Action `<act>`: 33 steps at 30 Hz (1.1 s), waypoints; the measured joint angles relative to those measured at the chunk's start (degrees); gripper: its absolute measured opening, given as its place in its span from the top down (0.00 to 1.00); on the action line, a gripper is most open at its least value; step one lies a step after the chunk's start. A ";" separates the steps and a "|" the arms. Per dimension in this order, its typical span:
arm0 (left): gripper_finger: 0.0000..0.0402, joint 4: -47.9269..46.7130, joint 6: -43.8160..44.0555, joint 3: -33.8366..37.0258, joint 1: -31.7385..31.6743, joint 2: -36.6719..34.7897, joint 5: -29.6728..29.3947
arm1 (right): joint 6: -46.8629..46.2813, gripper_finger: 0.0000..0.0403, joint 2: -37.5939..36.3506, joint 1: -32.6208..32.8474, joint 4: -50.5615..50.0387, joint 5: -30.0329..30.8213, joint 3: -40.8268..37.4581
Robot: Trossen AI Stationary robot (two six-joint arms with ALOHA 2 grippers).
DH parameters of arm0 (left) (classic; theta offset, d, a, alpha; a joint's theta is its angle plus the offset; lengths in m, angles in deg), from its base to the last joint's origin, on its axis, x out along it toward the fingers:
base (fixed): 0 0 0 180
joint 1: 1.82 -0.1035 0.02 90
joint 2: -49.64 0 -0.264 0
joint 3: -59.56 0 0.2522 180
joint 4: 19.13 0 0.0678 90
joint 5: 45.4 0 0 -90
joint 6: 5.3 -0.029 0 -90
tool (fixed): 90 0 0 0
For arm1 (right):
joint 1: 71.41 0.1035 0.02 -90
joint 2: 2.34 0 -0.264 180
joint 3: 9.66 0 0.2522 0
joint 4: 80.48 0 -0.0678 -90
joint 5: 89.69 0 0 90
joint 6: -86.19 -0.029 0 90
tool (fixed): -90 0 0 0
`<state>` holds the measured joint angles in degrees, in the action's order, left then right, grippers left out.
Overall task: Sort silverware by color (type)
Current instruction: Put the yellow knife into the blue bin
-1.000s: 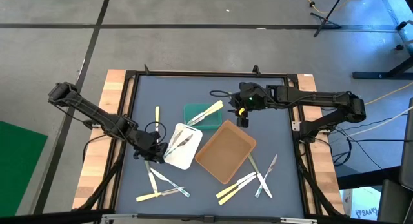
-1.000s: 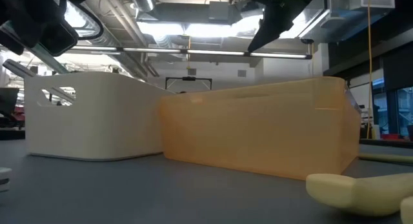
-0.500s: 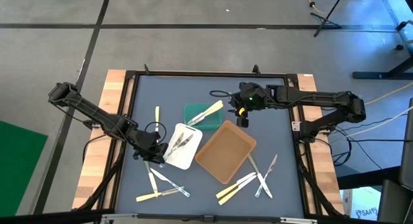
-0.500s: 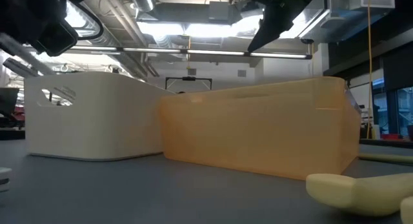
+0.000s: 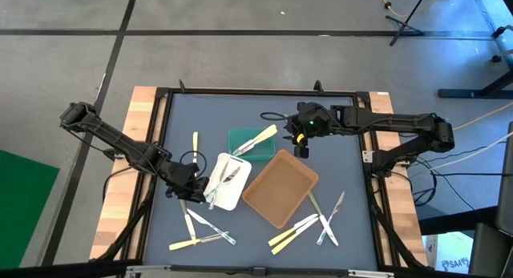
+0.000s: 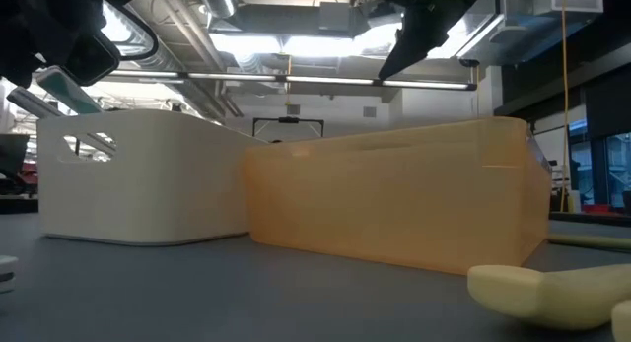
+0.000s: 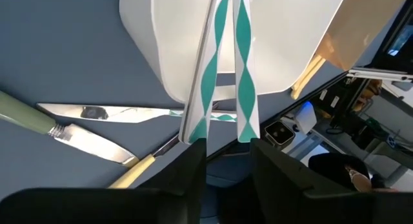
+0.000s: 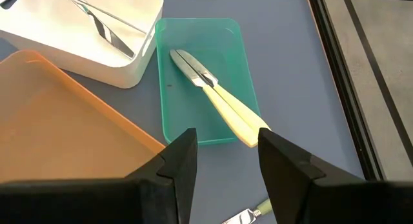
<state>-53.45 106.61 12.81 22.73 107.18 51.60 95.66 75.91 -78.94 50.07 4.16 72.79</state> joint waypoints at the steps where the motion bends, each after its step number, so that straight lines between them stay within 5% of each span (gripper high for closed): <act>1: 0.72 0.00 0.01 0.00 0.00 0.00 0.00 | 0.00 0.63 0.00 0.00 0.01 0.00 0.00; 19: 0.72 0.25 0.12 0.00 0.08 -0.47 -1.61 | 0.03 0.63 0.00 0.00 -0.02 0.00 0.00; 33: 0.72 0.04 -4.79 0.00 5.00 -7.18 -23.32 | -0.02 0.63 0.05 0.00 0.00 -0.02 0.00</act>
<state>-53.40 101.82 12.81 27.73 100.00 28.29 95.64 75.96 -78.94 50.07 4.14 72.78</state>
